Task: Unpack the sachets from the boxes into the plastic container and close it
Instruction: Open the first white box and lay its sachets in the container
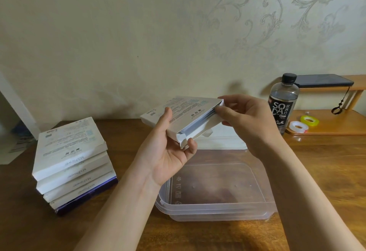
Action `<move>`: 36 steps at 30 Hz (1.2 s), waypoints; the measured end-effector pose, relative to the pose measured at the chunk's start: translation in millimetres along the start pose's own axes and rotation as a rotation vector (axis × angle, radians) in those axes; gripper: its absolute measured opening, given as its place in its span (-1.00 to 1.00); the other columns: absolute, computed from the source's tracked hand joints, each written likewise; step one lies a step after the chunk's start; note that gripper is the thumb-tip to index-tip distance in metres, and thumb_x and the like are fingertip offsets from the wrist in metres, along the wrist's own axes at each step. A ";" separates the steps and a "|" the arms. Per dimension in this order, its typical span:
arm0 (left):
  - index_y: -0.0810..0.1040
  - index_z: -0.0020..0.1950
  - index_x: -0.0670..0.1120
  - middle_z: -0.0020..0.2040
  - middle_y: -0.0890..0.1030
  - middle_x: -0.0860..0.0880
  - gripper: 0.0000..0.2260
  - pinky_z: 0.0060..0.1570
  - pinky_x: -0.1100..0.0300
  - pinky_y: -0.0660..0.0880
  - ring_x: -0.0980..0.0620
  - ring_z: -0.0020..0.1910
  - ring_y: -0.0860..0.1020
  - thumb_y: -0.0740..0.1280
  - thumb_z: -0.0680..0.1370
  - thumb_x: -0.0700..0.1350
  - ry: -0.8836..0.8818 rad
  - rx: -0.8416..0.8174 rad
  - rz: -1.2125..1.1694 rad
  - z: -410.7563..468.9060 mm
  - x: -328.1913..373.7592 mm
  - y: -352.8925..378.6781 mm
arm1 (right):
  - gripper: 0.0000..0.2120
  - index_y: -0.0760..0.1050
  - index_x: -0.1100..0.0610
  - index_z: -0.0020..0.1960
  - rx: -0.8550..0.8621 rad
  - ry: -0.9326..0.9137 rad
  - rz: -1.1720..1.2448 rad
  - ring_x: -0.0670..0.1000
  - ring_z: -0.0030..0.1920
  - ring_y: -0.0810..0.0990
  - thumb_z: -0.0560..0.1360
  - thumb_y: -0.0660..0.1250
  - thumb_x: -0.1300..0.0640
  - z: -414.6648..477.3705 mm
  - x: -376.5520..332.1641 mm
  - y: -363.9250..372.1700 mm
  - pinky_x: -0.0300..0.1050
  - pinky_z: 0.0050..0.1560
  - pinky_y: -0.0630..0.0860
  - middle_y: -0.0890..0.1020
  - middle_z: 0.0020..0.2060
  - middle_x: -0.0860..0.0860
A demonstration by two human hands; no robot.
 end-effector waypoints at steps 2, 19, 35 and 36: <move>0.61 0.24 -0.08 0.10 0.55 -0.20 -0.64 -0.46 0.21 0.53 -0.06 -0.16 0.50 0.35 0.58 0.14 -0.002 -0.003 0.009 -0.3 -0.4 0.6 | -0.86 0.66 0.10 0.03 0.006 -0.019 -0.028 0.10 -0.05 0.71 0.48 0.49 0.23 -0.3 -0.2 -0.5 0.13 0.04 0.66 0.73 -0.15 0.05; 0.53 0.41 -0.20 0.18 0.61 -0.24 -0.46 -0.48 0.24 0.54 -0.06 -0.14 0.57 0.46 0.46 -0.03 -0.070 -0.009 -0.074 5.6 1.5 -7.8 | -0.87 0.63 0.12 -0.09 0.069 0.043 0.107 0.04 -0.25 0.70 0.61 0.34 0.20 -1.6 -1.3 2.4 0.00 -0.15 0.66 0.70 -0.29 0.06; 0.61 0.28 -0.06 0.10 0.68 -0.18 -0.59 -0.34 0.12 0.58 -0.11 -0.02 0.63 0.29 0.59 0.19 -0.019 -0.190 -0.055 0.5 -1.7 0.0 | -0.89 0.61 0.02 0.07 0.223 -0.191 -0.371 -0.10 -0.13 0.61 0.56 0.39 0.09 -8.2 -21.3 -4.3 -0.10 -0.08 0.60 0.64 -0.07 -0.02; 0.62 0.28 -0.05 0.11 0.67 -0.18 -0.58 -0.32 0.13 0.56 -0.11 -0.02 0.63 0.30 0.59 0.20 0.005 -0.177 -0.044 1.1 -2.1 -0.4 | -0.93 0.57 -0.02 0.01 0.256 -0.267 -0.457 -0.15 -0.16 0.56 0.54 0.41 0.05 -12.7 -29.0 -1.8 -0.24 -0.15 0.51 0.60 -0.09 -0.05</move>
Point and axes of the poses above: each hand's wrist, its own z-axis towards the middle knuckle, its own y-axis out of the palm, x = y × z, the point moved 2 cm from there along z, towards the middle knuckle
